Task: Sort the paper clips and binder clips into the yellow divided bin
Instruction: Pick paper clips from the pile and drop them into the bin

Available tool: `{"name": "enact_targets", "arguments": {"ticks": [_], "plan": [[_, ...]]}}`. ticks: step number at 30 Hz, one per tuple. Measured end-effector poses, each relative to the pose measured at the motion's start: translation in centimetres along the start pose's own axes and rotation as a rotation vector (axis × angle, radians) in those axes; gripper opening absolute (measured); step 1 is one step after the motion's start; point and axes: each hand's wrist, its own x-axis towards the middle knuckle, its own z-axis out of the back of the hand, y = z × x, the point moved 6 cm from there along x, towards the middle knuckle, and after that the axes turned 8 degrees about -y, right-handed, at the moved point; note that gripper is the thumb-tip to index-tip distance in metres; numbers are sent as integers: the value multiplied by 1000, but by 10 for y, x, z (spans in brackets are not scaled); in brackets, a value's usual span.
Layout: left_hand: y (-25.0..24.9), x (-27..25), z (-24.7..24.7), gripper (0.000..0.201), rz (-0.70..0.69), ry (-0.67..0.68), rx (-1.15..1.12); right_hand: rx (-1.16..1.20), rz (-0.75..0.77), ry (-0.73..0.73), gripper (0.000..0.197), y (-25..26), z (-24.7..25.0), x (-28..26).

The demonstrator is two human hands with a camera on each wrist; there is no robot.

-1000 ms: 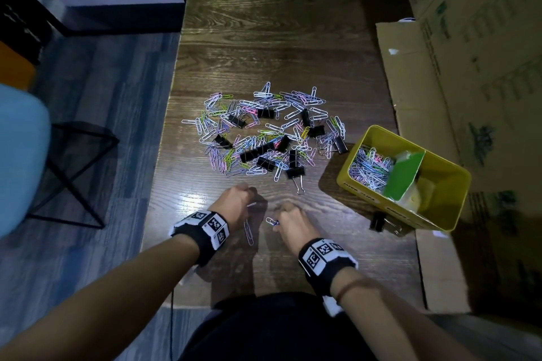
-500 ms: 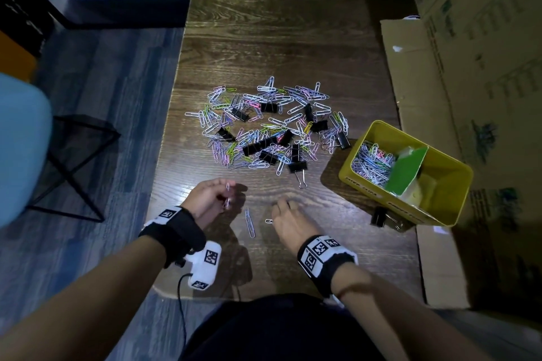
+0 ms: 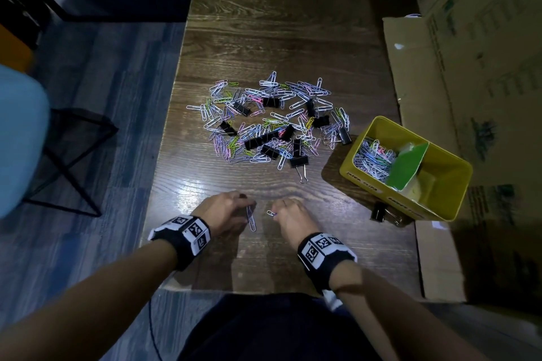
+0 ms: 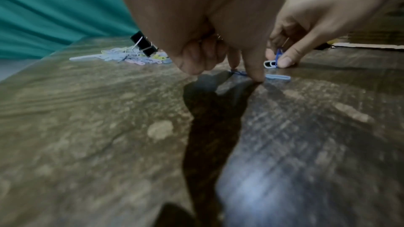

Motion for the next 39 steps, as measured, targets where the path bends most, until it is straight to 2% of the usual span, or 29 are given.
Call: {"name": "enact_targets", "arguments": {"ticks": [2, 6, 9, 15, 18, 20, 22, 23, 26, 28, 30, 31, 34, 36, 39], "plan": [[4, -4, -4, 45, 12, -37, -4, 1, -6, -5, 28, -1, 0, 0], [12, -10, -13, 60, 33, -59, 18, -8, -5, -14, 28, -1, 0, 0], [9, -7, -14, 59, 16, -51, 26, 5, 2, -18, 28, -1, 1, -1], [7, -8, -22, 40, -69, -15, 5, 64, -3, -27, 28, -2, 3, -1], [7, -7, -19, 26, -70, -19, -130, 112, -1, -13, 30, -3, 4, -3], [14, -7, -6, 9, 40, -102, -370, 190, -33, -13, 27, -5, 5, -3], [31, -10, 3, 30, 290, -231, -672, 315, -79, -49, 16, -5, 10, -1], [37, -13, 6, 34, 403, -281, -827, 365, -88, -34, 15, -2, 10, 1], [43, -24, 5, 40, 583, -331, -1175, 454, -51, 97, 22, 18, 4, 6], [45, -29, 3, 39, 607, -328, -1303, 476, 7, 111, 39, 32, 2, 8], [47, -33, 1, 31, 606, -316, -1376, 425, 52, 91, 46, 44, 3, 9], [46, -34, 1, 25, 605, -300, -1400, 366, 70, 80, 44, 47, 3, 10], [46, -37, -4, 35, 662, -230, -1478, 158, 84, 78, 42, 53, 0, 12], [45, -39, -4, 30, 705, -204, -1490, 99, 61, 114, 33, 55, -4, 13], [46, -42, -6, 25, 747, -199, -1495, -77, 139, 174, 31, 66, -2, 11]]}}
